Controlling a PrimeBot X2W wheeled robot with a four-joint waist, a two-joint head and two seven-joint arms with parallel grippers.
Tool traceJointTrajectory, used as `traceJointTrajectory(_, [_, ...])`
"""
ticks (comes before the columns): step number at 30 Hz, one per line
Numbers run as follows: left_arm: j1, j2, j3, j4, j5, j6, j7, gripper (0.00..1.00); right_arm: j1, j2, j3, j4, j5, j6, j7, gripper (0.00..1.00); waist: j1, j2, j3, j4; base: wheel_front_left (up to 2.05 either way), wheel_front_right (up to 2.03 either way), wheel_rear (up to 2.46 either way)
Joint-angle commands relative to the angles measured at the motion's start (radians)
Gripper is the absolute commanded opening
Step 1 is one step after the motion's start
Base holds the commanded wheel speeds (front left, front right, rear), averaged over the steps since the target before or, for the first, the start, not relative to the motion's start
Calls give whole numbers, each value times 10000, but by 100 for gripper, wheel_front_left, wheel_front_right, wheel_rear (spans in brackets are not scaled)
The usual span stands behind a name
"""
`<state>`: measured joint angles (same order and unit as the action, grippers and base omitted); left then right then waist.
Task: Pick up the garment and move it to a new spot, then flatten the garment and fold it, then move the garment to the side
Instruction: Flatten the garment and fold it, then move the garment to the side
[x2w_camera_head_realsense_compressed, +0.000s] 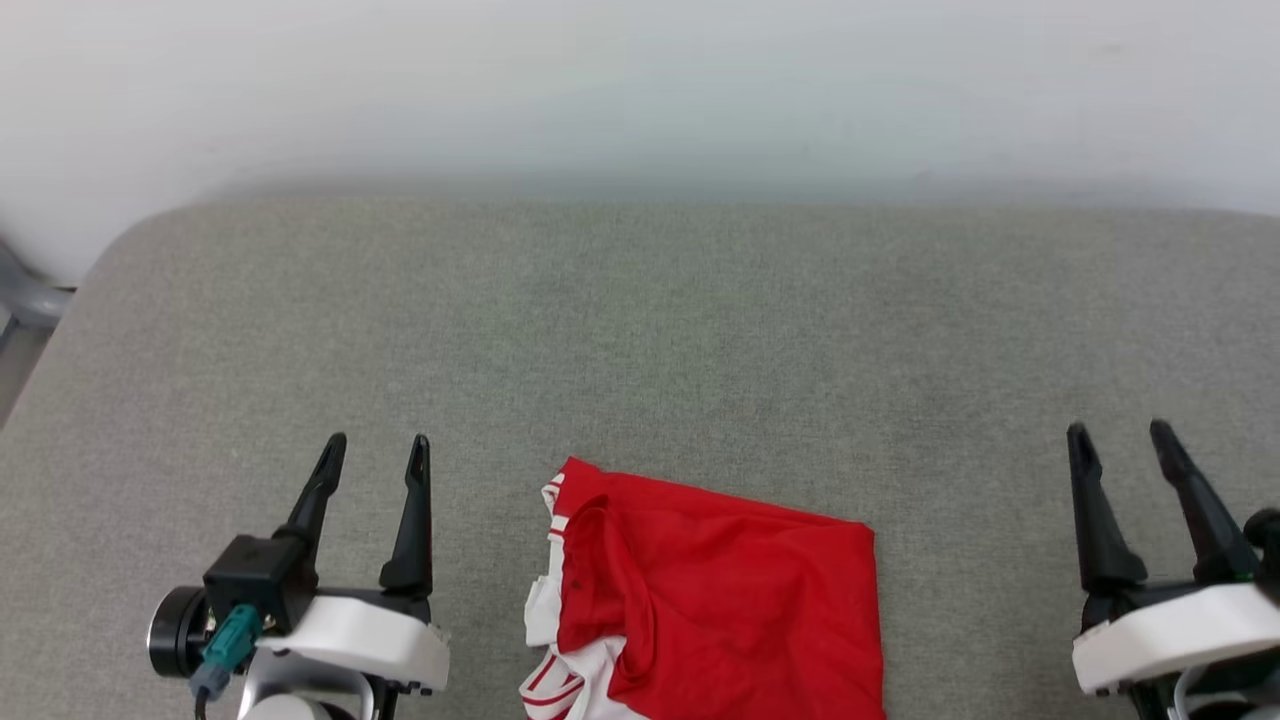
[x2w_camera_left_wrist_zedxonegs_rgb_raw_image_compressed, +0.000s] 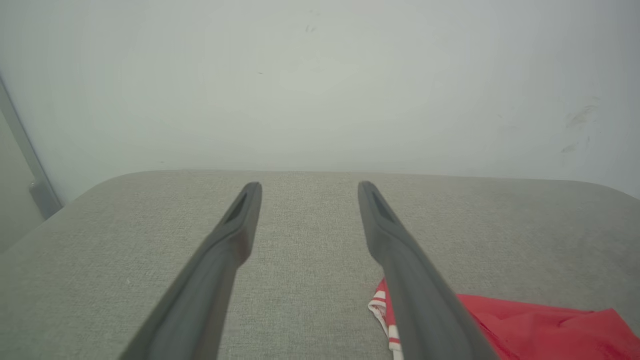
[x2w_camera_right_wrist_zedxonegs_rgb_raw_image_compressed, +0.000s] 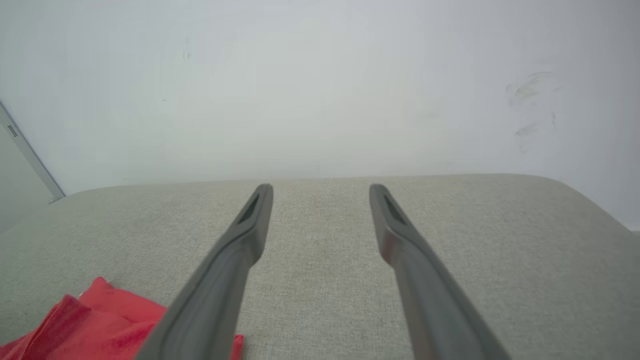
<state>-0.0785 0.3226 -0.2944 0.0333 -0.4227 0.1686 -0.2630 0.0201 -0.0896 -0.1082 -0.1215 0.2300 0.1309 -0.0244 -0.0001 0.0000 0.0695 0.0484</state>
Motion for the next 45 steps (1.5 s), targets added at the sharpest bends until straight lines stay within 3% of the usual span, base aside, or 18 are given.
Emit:
traceJointTrajectory(1, [178, 36, 2, 23, 79, 52, -20, 100, 191, 57, -50, -69, -45, -5, 74, 100, 1, 0, -142, -46, 0, 0, 0])
traceJointTrajectory(18, [644, -18, -84, 168, 1, 46, -21, 100, 1276, 379, -88, -772, 10, -5, 832, 100, 1, 0, -699, -22, 0, 0, 0])
traceJointTrajectory(22, [416, -63, -86, 128, 42, 14, -21, 100, 1386, 324, -363, -443, 565, -5, 1664, 100, 1, 0, -617, 150, 0, 0, 0])
traceJointTrajectory(33, [-16, -267, -77, 12, 218, -160, -21, 100, 1050, -291, -31, 1151, 2705, -5, 5822, 100, 1, 0, -95, 858, 0, 0, 0])
traceJointTrajectory(45, [-306, -529, 130, 32, 412, -449, -21, 100, -61, -80, 1378, 3171, 3847, -11, 6888, 100, 1, 0, 473, 1518, 0, 0, 0])
